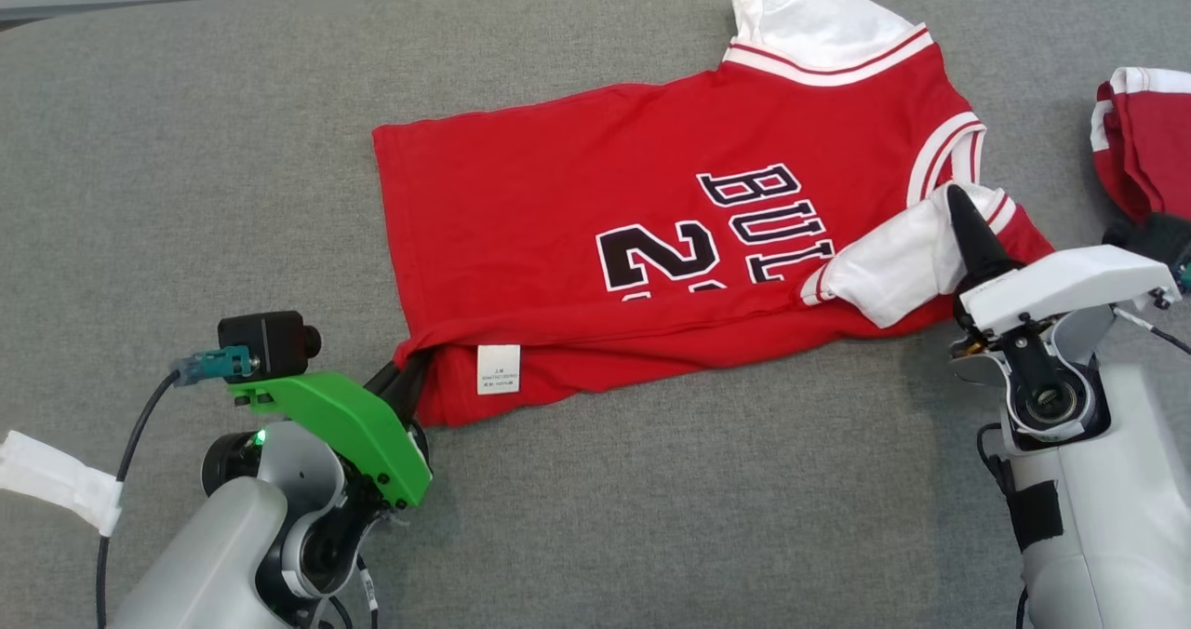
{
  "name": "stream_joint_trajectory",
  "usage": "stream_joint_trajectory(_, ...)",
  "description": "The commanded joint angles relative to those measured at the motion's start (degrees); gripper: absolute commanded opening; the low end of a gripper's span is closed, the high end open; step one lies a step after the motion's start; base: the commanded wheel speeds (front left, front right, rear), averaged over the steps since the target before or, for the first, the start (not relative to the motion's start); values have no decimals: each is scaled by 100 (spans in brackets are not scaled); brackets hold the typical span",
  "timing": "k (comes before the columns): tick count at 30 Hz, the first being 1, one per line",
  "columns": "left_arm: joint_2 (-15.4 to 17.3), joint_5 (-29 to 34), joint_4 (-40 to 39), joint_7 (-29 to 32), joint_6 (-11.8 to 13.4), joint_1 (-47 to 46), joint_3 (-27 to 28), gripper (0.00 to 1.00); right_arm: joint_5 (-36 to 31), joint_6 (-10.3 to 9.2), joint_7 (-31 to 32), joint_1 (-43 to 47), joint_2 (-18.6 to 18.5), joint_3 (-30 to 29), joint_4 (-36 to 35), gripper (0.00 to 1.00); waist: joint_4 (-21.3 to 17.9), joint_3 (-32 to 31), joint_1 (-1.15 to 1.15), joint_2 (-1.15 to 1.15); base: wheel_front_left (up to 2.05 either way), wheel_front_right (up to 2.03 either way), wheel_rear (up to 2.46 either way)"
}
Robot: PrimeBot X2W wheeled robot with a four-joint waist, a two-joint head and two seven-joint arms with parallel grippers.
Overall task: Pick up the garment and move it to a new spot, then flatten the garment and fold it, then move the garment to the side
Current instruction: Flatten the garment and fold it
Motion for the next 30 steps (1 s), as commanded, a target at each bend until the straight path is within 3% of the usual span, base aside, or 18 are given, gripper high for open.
stream_joint_trajectory(1,-19,62,124,3,17,-114,-38,35,-143,4,40,-92,-19,16,47,100,8,25,0,0,0,0,0)
stream_joint_trajectory(2,-33,82,191,11,-17,-124,-71,89,-213,4,58,-114,-20,29,33,100,8,25,0,0,0,0,0)
stream_joint_trajectory(3,-50,88,231,-5,-47,-117,-88,100,-299,4,52,-124,-18,22,-42,100,11,19,0,0,0,0,0)
stream_joint_trajectory(8,93,115,166,-135,-88,189,-90,100,-686,3,147,438,-222,1,-933,100,27,-88,0,0,0,0,0)
stream_joint_trajectory(16,314,-41,-446,-346,143,979,10,100,-1504,3,699,1775,-780,-227,-2353,100,-36,-200,0,0,0,0,0)
stream_joint_trajectory(21,289,-64,-517,-298,238,958,15,100,-2176,3,1174,1944,-1015,-135,-2407,100,-51,-99,0,0,0,0,0)
stream_joint_trajectory(30,178,10,-440,-108,108,636,-149,100,-2895,3,1774,1422,-1434,128,-1924,100,44,177,0,0,0,0,0)
